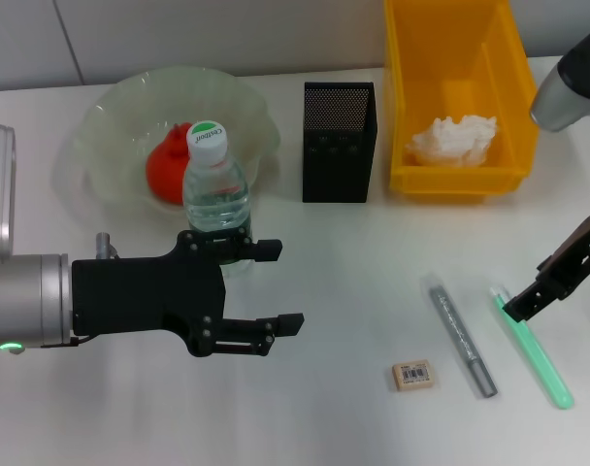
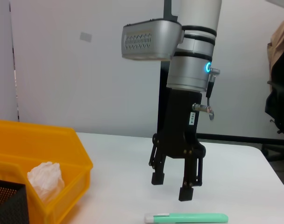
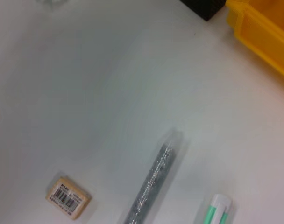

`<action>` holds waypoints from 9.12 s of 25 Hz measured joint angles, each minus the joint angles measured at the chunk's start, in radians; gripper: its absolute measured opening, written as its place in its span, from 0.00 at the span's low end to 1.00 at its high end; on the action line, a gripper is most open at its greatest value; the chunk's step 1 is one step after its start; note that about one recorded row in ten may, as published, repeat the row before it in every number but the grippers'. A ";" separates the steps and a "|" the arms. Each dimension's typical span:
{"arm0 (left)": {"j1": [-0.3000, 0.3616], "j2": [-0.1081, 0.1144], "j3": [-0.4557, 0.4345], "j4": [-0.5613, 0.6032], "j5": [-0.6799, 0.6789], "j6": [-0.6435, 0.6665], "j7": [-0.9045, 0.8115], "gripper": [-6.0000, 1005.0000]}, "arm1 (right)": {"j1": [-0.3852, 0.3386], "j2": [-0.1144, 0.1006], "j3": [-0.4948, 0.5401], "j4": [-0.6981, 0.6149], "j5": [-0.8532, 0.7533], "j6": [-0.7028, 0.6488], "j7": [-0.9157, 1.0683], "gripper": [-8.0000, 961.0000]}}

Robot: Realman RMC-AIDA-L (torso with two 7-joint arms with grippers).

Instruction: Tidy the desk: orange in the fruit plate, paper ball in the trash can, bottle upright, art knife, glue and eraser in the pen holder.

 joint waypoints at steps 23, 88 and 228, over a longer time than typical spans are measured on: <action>-0.004 -0.002 0.000 -0.001 0.003 -0.004 0.000 0.82 | 0.029 -0.001 -0.003 0.127 -0.004 0.088 -0.024 0.80; -0.026 0.002 -0.005 -0.024 0.006 -0.015 0.002 0.82 | 0.085 -0.001 -0.025 0.291 -0.030 0.179 -0.004 0.41; -0.032 0.002 -0.009 -0.029 0.005 -0.015 0.014 0.81 | 0.075 0.000 -0.014 0.119 -0.021 0.148 0.019 0.18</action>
